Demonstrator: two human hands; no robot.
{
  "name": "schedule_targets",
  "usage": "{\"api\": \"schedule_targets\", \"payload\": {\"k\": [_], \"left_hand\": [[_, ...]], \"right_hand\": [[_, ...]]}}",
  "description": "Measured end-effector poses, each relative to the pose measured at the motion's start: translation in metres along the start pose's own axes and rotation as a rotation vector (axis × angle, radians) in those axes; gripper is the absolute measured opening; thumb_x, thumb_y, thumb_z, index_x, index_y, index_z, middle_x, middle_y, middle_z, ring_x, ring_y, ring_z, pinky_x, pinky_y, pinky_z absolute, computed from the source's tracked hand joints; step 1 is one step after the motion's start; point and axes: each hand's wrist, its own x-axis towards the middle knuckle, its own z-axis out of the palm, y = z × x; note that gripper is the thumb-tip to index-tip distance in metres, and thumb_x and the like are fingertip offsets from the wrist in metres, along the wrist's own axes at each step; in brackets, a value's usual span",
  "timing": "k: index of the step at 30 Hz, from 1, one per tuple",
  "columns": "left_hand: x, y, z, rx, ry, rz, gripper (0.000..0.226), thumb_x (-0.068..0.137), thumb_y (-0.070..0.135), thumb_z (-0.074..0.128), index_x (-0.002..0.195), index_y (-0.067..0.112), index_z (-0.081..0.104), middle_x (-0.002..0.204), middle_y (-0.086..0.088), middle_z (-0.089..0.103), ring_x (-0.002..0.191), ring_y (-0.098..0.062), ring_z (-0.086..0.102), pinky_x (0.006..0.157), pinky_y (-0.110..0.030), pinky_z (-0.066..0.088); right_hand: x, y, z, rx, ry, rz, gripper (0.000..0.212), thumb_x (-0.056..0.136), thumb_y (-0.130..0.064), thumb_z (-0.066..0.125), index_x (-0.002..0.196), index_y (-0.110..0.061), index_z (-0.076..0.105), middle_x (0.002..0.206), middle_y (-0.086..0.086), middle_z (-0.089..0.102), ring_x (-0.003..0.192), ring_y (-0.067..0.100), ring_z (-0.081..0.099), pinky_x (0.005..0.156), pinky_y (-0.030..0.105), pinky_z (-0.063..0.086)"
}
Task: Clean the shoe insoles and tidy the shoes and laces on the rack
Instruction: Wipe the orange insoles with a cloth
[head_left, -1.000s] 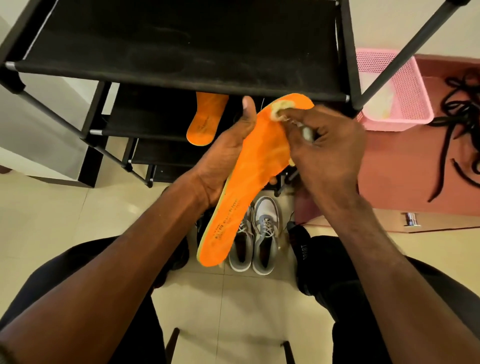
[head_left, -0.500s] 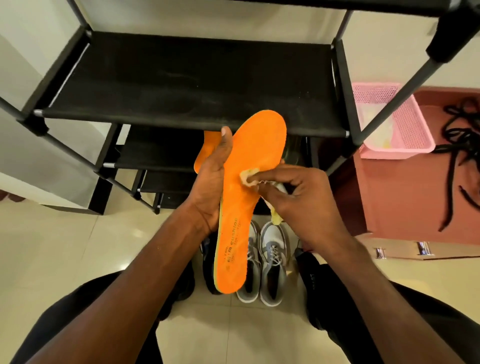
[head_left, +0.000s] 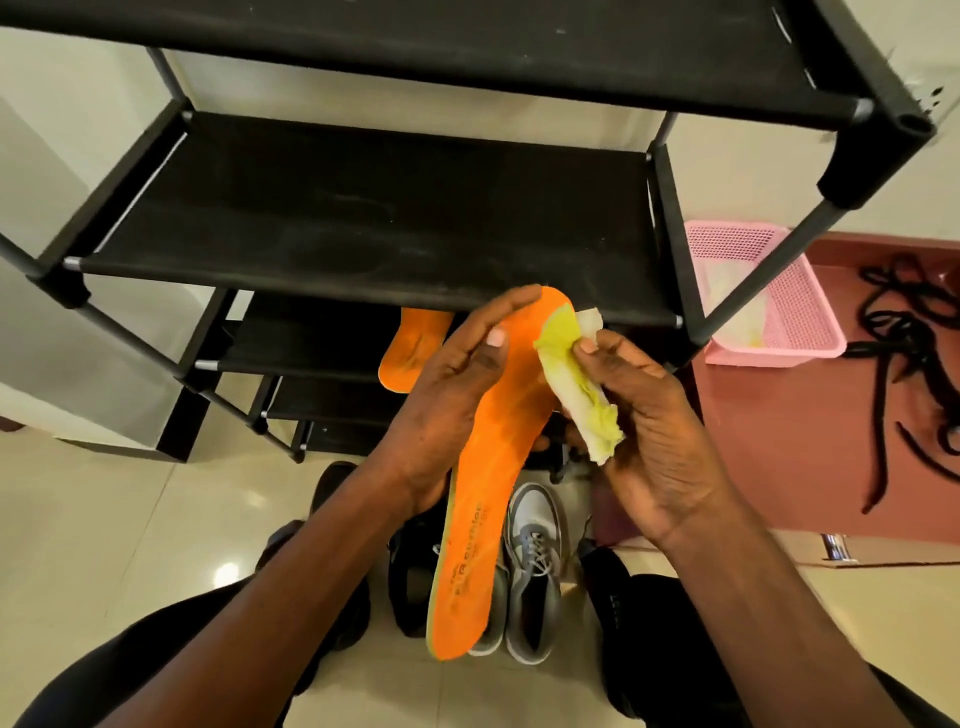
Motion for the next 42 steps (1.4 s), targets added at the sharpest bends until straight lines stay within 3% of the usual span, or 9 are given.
{"api": "schedule_targets", "payload": {"k": [8, 10, 13, 18, 22, 26, 33, 38, 42], "left_hand": [[-0.003, -0.001, 0.005, 0.032, 0.013, -0.048, 0.030, 0.094, 0.036, 0.064, 0.113, 0.013, 0.063, 0.115, -0.010, 0.070, 0.100, -0.029, 0.073, 0.075, -0.045, 0.062], [-0.002, -0.001, 0.005, 0.034, 0.011, -0.037, 0.027, 0.092, 0.031, 0.067, 0.110, 0.011, 0.061, 0.117, -0.015, 0.068, 0.102, -0.039, 0.071, 0.076, -0.055, 0.062], [-0.001, 0.000, 0.003, 0.055, 0.022, -0.025, 0.025, 0.094, 0.027, 0.066, 0.110, 0.009, 0.059, 0.118, -0.018, 0.067, 0.106, -0.046, 0.068, 0.078, -0.067, 0.059], [-0.002, 0.003, 0.003, 0.128, 0.037, 0.002, 0.024, 0.098, 0.025, 0.061, 0.113, 0.006, 0.058, 0.114, -0.013, 0.068, 0.096, -0.026, 0.074, 0.075, -0.055, 0.064], [-0.003, 0.003, 0.002, 0.102, 0.012, -0.032, 0.029, 0.096, 0.035, 0.060, 0.109, 0.009, 0.059, 0.118, -0.014, 0.065, 0.099, -0.031, 0.072, 0.073, -0.056, 0.063], [-0.002, 0.001, 0.003, 0.214, -0.009, 0.028, 0.022, 0.092, 0.024, 0.066, 0.108, 0.010, 0.061, 0.101, 0.005, 0.072, 0.091, -0.014, 0.072, 0.074, -0.038, 0.064], [0.000, 0.000, -0.002, 0.198, 0.030, 0.021, 0.016, 0.098, 0.018, 0.063, 0.108, 0.007, 0.058, 0.108, -0.002, 0.066, 0.088, -0.018, 0.072, 0.066, -0.042, 0.063], [-0.001, -0.004, -0.001, 0.210, 0.021, 0.033, 0.034, 0.094, 0.034, 0.062, 0.115, 0.008, 0.060, 0.119, -0.015, 0.064, 0.105, -0.029, 0.068, 0.082, -0.039, 0.062], [-0.001, -0.008, 0.000, 0.217, 0.032, 0.021, 0.026, 0.097, 0.018, 0.065, 0.118, 0.004, 0.058, 0.113, -0.008, 0.073, 0.106, -0.028, 0.072, 0.090, -0.044, 0.061]], "right_hand": [[0.000, 0.007, 0.003, -0.126, 0.003, -0.188, 0.029, 0.089, -0.012, 0.069, 0.118, -0.008, 0.072, 0.111, 0.010, 0.078, 0.105, 0.024, 0.075, 0.082, 0.030, 0.062], [0.001, 0.012, 0.002, -0.175, 0.065, -0.249, 0.025, 0.091, -0.011, 0.069, 0.116, -0.009, 0.073, 0.110, 0.009, 0.079, 0.106, 0.025, 0.075, 0.083, 0.032, 0.061], [0.001, 0.012, 0.003, -0.215, 0.086, -0.301, 0.024, 0.094, -0.016, 0.069, 0.117, -0.011, 0.073, 0.110, 0.007, 0.078, 0.109, 0.027, 0.074, 0.085, 0.035, 0.062], [-0.001, 0.011, 0.008, -0.300, 0.033, -0.324, 0.029, 0.084, -0.012, 0.078, 0.114, -0.012, 0.075, 0.105, 0.004, 0.080, 0.101, 0.021, 0.077, 0.080, 0.028, 0.061], [0.003, 0.014, 0.003, -0.179, 0.129, -0.277, 0.028, 0.081, -0.010, 0.079, 0.109, -0.010, 0.077, 0.105, 0.008, 0.080, 0.103, 0.026, 0.076, 0.083, 0.032, 0.061], [0.003, 0.016, 0.001, -0.157, 0.133, -0.230, 0.030, 0.079, -0.018, 0.079, 0.108, -0.010, 0.077, 0.104, 0.009, 0.080, 0.103, 0.025, 0.077, 0.084, 0.034, 0.061], [0.008, 0.013, -0.005, -0.227, 0.248, -0.266, 0.019, 0.100, -0.016, 0.065, 0.114, -0.015, 0.077, 0.105, 0.006, 0.080, 0.105, 0.029, 0.075, 0.089, 0.044, 0.061], [0.004, 0.019, 0.004, -0.416, 0.199, -0.375, 0.017, 0.102, -0.014, 0.064, 0.107, -0.023, 0.078, 0.101, -0.001, 0.080, 0.099, 0.018, 0.076, 0.083, 0.037, 0.062], [0.003, 0.018, 0.006, -0.454, 0.162, -0.387, 0.019, 0.104, -0.012, 0.061, 0.115, -0.015, 0.076, 0.107, -0.002, 0.079, 0.103, 0.015, 0.074, 0.087, 0.037, 0.062]]}}
